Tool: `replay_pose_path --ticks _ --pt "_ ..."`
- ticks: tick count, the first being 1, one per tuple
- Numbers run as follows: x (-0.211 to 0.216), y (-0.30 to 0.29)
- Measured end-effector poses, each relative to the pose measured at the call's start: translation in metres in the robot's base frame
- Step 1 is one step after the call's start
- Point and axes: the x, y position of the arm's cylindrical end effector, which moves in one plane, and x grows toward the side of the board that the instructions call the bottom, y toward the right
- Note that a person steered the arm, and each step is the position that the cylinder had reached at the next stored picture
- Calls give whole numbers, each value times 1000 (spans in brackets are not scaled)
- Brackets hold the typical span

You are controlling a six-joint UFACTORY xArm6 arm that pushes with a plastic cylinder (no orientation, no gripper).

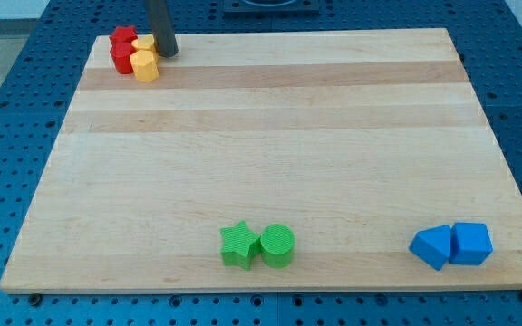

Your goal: Push the green circle away from the green star

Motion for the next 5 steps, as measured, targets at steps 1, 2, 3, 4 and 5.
replay_pose_path --ticks 1,2,3,4,5 --pt "17 35" --pt "110 57" --pt "197 55" --pt "266 51" --pt "316 44"
